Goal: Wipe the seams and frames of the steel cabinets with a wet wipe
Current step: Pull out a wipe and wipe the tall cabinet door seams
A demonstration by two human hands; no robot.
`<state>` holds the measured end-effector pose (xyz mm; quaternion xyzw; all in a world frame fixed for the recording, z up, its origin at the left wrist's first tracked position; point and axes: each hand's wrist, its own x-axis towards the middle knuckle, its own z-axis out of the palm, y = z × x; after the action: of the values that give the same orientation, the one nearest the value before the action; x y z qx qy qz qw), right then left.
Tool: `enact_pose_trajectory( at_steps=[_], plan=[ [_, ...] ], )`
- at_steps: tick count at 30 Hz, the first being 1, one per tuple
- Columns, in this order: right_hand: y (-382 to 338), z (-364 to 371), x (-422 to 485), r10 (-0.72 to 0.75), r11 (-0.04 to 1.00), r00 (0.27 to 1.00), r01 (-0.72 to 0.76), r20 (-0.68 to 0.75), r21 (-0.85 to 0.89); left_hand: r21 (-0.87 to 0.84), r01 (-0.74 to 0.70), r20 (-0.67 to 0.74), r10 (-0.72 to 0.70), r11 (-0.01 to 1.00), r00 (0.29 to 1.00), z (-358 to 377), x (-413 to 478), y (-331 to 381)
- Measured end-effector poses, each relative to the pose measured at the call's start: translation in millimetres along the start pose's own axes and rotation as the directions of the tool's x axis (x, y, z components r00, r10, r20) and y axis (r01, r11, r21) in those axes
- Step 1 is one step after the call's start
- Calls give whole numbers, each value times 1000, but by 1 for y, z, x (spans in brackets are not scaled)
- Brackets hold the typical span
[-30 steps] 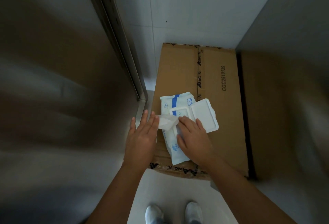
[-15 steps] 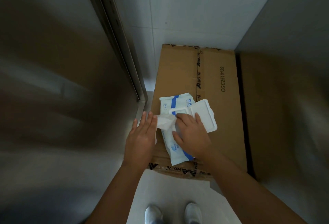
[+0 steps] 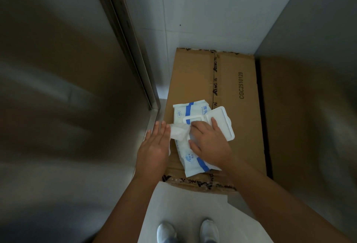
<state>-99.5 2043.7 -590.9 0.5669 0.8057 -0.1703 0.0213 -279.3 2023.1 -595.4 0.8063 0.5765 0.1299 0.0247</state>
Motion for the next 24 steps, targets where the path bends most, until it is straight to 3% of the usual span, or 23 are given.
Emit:
enact_pose_trajectory(
  at_steps=[8, 12, 16, 20, 24],
  plan=[
    [-9, 18, -34, 36, 997, 998, -39, -56, -66, -14, 41, -18, -42, 999, 999, -7, -3, 7],
    [-7, 16, -43, 31, 997, 984, -44, -175, -70, -32, 98, 16, -97, 995, 995, -10, -9, 8],
    [-2, 3, -49, 145, 982, 946, -173, -290, -74, -33, 178, 7, -178, 983, 984, -16, -18, 2],
    [7, -10, -53, 289, 952, 923, -305, -253, -27, -10, 139, -48, -139, 990, 989, -20, -21, 2],
    [14, -18, -54, 421, 907, 905, -421, -66, 7, -19, 141, -53, -142, 990, 988, -23, -21, 6]
  ],
)
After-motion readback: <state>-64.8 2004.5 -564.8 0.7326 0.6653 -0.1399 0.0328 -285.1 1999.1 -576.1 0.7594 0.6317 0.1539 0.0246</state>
